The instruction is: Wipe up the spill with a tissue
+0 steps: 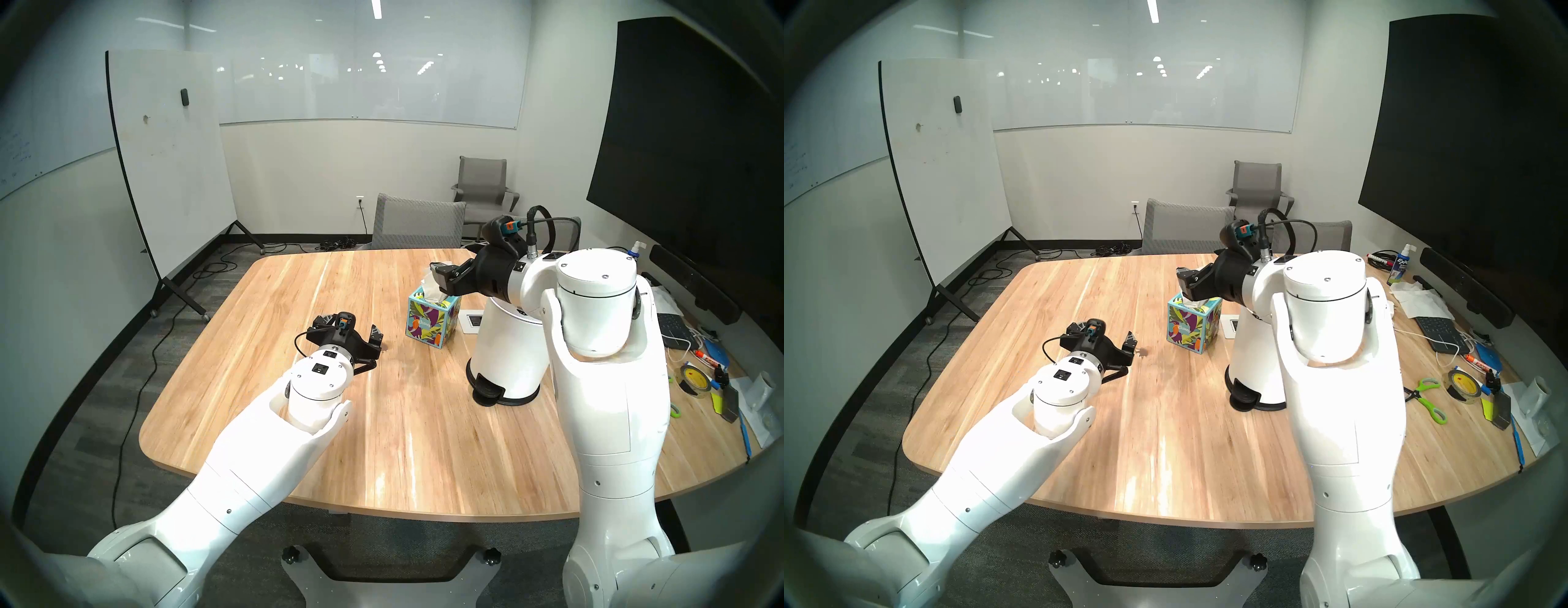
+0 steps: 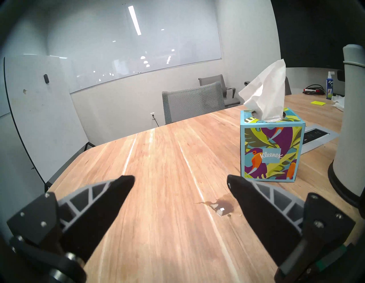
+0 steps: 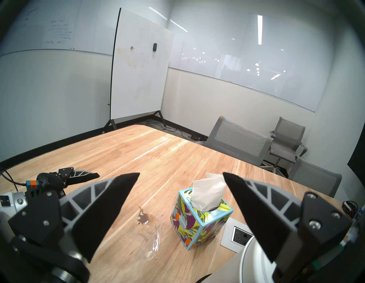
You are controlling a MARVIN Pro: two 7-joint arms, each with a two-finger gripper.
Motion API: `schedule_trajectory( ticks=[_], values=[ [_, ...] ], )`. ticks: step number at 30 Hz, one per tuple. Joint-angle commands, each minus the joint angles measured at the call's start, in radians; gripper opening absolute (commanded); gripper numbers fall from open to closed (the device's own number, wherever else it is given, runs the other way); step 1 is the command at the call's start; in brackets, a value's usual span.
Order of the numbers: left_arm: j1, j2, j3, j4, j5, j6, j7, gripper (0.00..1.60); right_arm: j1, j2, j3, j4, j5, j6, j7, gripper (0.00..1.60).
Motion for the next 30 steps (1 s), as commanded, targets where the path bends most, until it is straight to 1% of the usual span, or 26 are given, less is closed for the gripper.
schedule_trajectory(
  ticks=[1,4,5,8,9,11,12,14,15,17,18,19,22,26,30],
  values=[
    [-0.067,-0.077,0.029,0.040,0.019,-0.016,0.018,1.60,0.010,-0.001,0.000,-0.015,0.000,-0.002,0.000,1.60],
    [-0.099,-0.123,0.057,0.099,0.028,-0.018,0.026,1.60,0.010,-0.001,0.000,-0.014,0.000,-0.002,0.000,1.60],
    [-0.099,-0.123,0.057,0.099,0.028,-0.018,0.026,1.60,0.010,-0.001,0.000,-0.014,0.000,-0.002,0.000,1.60],
    [-0.128,-0.165,0.079,0.143,0.032,-0.015,0.039,1.60,0.010,-0.001,0.000,-0.014,0.001,-0.002,0.000,1.60],
    [-0.128,-0.165,0.079,0.143,0.032,-0.015,0.039,1.60,0.010,-0.001,0.000,-0.014,0.001,-0.002,0.000,1.60],
    [-0.153,-0.198,0.087,0.178,0.029,-0.007,0.049,1.60,0.010,-0.001,0.000,-0.014,0.001,-0.002,0.000,1.60],
    [-0.153,-0.198,0.087,0.178,0.029,-0.007,0.049,1.60,0.010,-0.001,0.000,-0.014,0.001,-0.002,0.000,1.60],
    [-0.174,-0.228,0.090,0.212,0.018,-0.001,0.059,1.60,0.010,-0.001,0.000,-0.014,0.001,-0.002,0.000,1.60],
    [-0.174,-0.228,0.090,0.212,0.018,-0.001,0.059,1.60,0.010,-0.001,0.000,-0.014,0.001,-0.002,0.000,1.60],
    [-0.195,-0.254,0.088,0.249,0.008,-0.002,0.067,1.60,0.010,-0.001,0.000,-0.014,0.001,-0.002,0.000,1.60],
    [-0.195,-0.254,0.088,0.249,0.008,-0.002,0.067,1.60,0.010,-0.001,0.000,-0.014,0.001,-0.002,0.000,1.60],
    [-0.209,-0.275,0.076,0.274,0.003,-0.001,0.069,1.60,0.010,-0.001,0.000,-0.014,0.001,-0.002,0.000,1.60],
    [-0.222,-0.287,0.070,0.298,-0.007,0.000,0.070,1.60,0.010,-0.001,0.000,-0.014,0.001,-0.002,0.000,1.60],
    [-0.251,-0.310,0.059,0.370,-0.023,-0.011,0.075,1.60,0.010,-0.001,0.000,-0.014,0.000,-0.002,0.000,1.60],
    [-0.260,-0.322,0.060,0.392,-0.024,-0.017,0.083,1.60,0.010,-0.001,0.000,-0.014,0.000,-0.002,0.000,1.60]
  ],
)
